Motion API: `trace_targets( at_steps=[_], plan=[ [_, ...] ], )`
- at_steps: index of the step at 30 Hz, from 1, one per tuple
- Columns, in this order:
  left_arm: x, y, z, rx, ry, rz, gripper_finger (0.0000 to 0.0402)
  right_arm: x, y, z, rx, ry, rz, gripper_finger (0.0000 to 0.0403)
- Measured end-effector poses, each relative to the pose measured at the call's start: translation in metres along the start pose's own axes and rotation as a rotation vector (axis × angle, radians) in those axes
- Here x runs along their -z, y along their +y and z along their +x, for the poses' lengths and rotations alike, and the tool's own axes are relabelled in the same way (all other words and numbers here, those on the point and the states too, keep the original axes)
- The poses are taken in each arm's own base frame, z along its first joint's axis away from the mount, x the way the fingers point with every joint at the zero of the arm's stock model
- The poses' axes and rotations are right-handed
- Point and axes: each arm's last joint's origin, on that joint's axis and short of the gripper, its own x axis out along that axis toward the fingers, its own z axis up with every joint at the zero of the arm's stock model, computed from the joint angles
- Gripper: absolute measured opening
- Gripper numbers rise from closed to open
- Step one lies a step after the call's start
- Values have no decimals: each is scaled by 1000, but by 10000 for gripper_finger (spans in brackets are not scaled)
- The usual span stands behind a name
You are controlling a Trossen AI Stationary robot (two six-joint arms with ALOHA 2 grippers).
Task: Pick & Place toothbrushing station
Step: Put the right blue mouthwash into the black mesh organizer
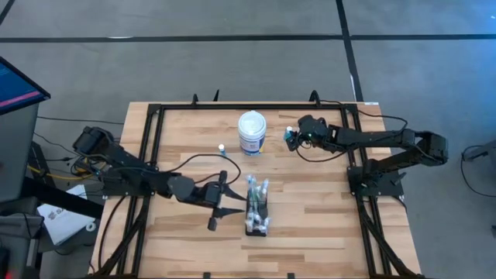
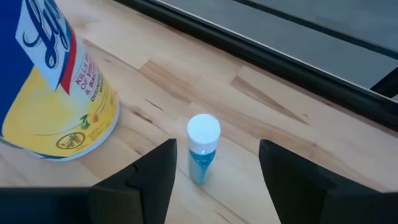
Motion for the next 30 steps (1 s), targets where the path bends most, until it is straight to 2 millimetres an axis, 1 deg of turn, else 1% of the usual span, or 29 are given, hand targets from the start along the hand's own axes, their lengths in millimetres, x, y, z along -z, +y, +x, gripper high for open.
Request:
trace_targets(
  at_steps=[5, 8, 12, 18, 22, 30],
  plan=[
    [-8, 1, -4, 0, -27, -7, 153, 0, 0, 2, -12, 6, 3, 218],
    [-11, 1, -5, 4, -37, -10, 153, 4, 3, 13, -15, 25, -19, 219],
    [-11, 1, -6, 4, -36, -9, 153, 4, 6, 29, -51, 16, -27, 219],
    [-10, 1, -5, 3, -29, -7, 153, 8, -2, 45, -23, 59, -13, 219],
    [-10, 1, -5, 2, -29, 16, 153, 5, -2, 46, -66, 49, 6, 214],
    [-10, 1, -5, 0, -28, 19, 153, 3, -3, 45, -82, 37, -9, 192]
  ],
)
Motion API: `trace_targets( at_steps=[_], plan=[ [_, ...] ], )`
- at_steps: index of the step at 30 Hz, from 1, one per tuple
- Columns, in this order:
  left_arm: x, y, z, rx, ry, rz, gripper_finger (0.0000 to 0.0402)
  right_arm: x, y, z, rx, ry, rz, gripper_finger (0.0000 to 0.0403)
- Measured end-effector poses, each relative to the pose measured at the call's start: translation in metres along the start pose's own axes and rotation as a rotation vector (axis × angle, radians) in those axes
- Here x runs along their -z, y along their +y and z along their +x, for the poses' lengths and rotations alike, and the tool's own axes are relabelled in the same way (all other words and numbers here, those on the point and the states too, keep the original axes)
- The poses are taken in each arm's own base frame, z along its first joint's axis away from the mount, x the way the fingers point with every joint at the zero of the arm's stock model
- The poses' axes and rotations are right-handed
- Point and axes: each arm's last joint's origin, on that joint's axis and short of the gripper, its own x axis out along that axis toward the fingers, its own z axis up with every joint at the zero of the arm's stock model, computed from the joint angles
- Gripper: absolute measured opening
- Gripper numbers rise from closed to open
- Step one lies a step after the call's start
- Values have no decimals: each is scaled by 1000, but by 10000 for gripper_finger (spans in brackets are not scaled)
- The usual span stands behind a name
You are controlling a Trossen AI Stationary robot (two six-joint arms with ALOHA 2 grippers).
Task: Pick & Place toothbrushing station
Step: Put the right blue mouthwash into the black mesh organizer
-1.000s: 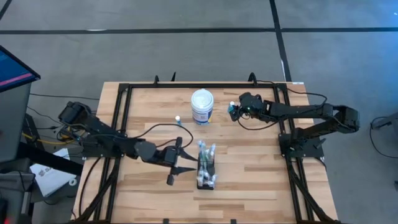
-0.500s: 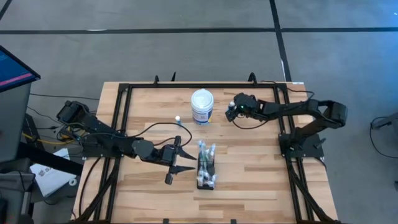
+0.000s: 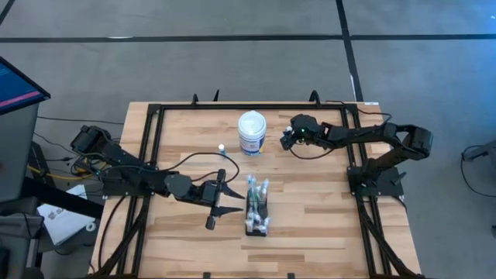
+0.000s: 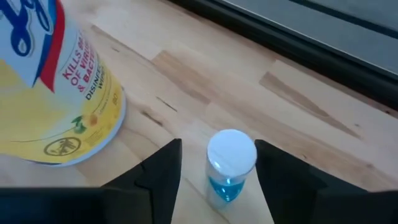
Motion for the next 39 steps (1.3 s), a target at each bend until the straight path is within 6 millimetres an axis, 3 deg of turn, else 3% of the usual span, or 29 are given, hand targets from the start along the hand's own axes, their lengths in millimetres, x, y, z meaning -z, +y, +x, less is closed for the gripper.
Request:
trace_targets(
  at_steps=[17, 27, 31, 39],
  plan=[
    [1, 0, 0, -1, 4, 1, 153, 0, 1, 0, -25, 6, -18, 84],
    [1, 0, 0, 0, 8, 2, 153, 0, 2, 0, -27, 6, -21, 84],
    [1, 0, 0, 0, 11, 3, 153, -1, 6, -9, -49, -6, -32, 84],
    [1, 0, 0, 0, 12, 3, 153, -5, 17, -47, -131, -41, -70, 84]
  ],
)
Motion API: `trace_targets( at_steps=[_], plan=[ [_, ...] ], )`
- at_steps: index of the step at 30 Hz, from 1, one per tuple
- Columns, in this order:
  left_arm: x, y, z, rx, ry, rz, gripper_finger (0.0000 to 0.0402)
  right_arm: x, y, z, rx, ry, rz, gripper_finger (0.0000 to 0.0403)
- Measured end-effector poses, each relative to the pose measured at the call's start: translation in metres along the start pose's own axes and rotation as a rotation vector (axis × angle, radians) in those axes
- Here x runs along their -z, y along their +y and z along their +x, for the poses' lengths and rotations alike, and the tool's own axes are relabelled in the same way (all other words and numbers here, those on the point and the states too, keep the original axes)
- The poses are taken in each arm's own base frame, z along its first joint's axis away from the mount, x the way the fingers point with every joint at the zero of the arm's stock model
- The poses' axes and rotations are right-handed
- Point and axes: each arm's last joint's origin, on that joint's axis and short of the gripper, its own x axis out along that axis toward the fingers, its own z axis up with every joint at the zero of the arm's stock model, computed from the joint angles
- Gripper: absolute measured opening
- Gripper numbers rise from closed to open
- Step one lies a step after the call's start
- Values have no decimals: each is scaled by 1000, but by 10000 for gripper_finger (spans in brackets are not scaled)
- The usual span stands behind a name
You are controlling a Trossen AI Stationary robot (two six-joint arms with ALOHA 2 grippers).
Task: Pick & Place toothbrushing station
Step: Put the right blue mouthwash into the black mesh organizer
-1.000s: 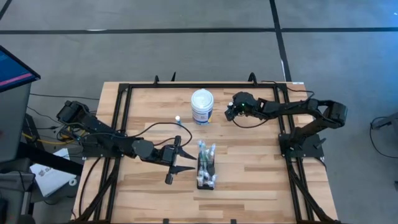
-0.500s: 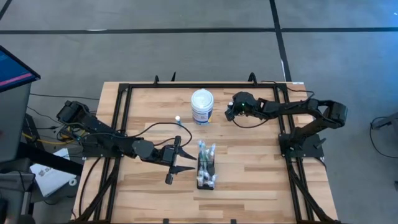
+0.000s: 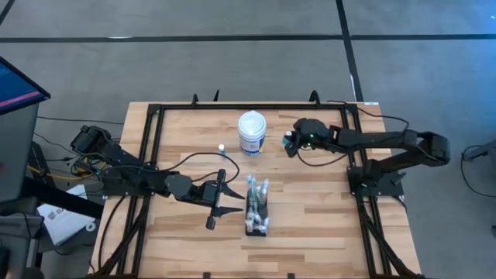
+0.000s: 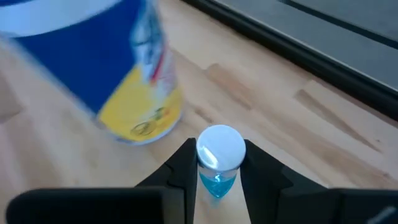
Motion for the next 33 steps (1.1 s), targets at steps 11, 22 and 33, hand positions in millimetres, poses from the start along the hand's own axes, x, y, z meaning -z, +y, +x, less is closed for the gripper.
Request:
trace_targets(
  at_steps=[11, 22, 33],
  plan=[
    [0, 0, 0, 0, 0, 0, 153, 8, 31, -40, -174, -1, -84, 84],
    [0, 0, 0, 0, 0, 0, 153, 25, 65, -63, -339, 9, -183, 84],
    [0, 0, 0, 0, 0, 0, 153, 37, 86, -80, -452, 17, -222, 84]
  ],
)
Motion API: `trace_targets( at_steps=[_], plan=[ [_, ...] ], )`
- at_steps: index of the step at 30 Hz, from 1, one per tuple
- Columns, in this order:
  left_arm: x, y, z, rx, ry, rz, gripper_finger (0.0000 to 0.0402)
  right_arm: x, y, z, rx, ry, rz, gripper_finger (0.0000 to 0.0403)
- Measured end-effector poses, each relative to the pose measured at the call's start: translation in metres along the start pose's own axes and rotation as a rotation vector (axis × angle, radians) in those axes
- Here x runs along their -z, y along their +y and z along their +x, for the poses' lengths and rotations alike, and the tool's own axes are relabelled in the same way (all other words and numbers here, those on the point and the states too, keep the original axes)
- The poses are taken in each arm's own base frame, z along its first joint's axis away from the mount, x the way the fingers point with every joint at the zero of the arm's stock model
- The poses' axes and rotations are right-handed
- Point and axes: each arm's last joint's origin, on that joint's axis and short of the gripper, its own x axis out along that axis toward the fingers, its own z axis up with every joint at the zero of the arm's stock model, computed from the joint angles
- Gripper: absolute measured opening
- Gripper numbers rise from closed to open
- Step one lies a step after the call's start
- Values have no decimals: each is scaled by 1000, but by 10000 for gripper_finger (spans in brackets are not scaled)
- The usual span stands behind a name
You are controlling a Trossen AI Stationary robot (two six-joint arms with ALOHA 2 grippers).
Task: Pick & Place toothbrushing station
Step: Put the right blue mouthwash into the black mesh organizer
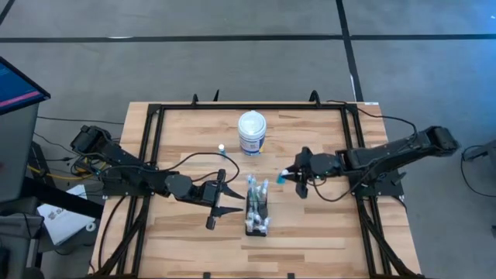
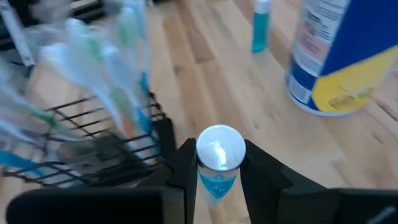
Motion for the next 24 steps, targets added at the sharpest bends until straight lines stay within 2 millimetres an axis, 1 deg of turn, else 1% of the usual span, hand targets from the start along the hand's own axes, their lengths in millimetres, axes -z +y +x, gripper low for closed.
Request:
trace_targets(
  at_steps=[9, 11, 15, 19, 24],
  plan=[
    [0, 0, 0, 0, 0, 0, 153, -15, 30, -6, -99, -31, -46, 84],
    [0, 0, 0, 0, 0, 0, 153, -13, 35, -6, -110, -12, -62, 84],
    [0, 0, 0, 0, 1, 0, 153, -15, 48, -2, -136, -3, -81, 84],
    [0, 0, 0, 0, 2, 0, 153, -16, 59, 7, -145, 21, -102, 84],
    [0, 0, 0, 0, 2, 1, 153, -23, 74, 17, -158, 26, -157, 84]
  ],
)
